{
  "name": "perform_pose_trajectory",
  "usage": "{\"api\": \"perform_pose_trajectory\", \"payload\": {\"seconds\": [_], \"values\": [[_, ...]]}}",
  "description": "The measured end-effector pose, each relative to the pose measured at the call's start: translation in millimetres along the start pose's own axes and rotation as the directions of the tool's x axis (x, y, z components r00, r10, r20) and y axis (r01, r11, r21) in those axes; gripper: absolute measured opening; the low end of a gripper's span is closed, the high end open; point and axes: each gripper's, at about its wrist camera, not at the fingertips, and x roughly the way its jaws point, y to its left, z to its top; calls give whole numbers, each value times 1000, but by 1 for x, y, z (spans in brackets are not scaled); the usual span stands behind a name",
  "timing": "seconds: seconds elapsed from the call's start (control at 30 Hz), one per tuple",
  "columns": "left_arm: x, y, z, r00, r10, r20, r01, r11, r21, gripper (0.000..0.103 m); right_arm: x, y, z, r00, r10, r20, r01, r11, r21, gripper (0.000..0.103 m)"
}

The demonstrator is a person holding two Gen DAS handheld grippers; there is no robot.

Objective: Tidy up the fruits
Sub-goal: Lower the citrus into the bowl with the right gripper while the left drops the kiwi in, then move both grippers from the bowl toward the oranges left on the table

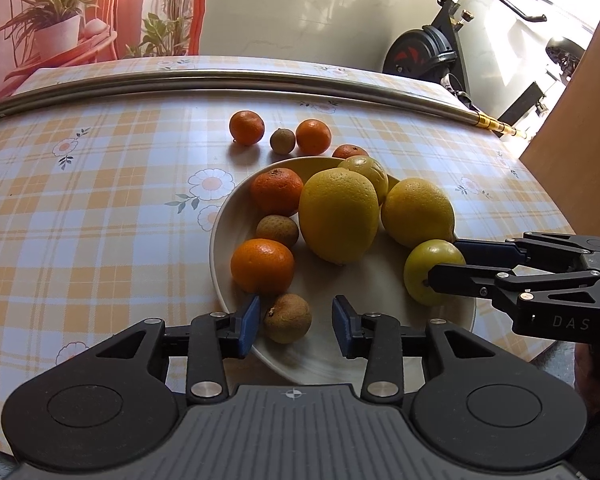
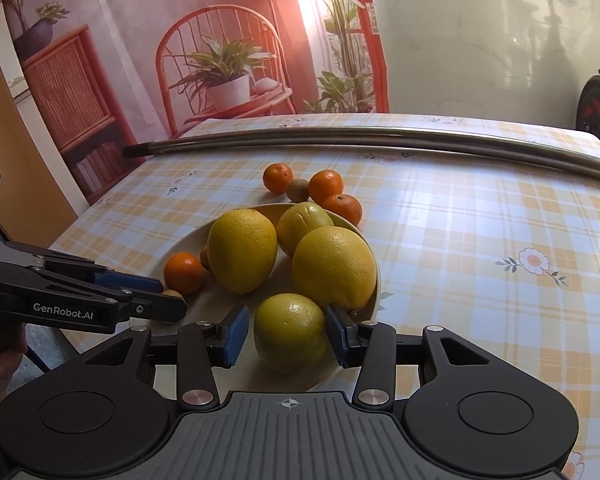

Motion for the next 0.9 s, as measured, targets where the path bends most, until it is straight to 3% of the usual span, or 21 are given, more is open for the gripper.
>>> {"api": "perform_pose_trajectory", "payload": {"seconds": [0.3,0.67,0.9], "values": [[-32,8,20,996,-23,91,26,999,-37,43,-16,-12,28,996,-22,89,22,1000,-6,41],[-51,21,70,974,43,221,-33,998,-49,43,-3,-42,70,991,-62,117,62,998,3,41],[-60,24,103,951,90,296,-78,996,-52,44,17,-45,98,993,-55,106,57,998,-13,40]]}}
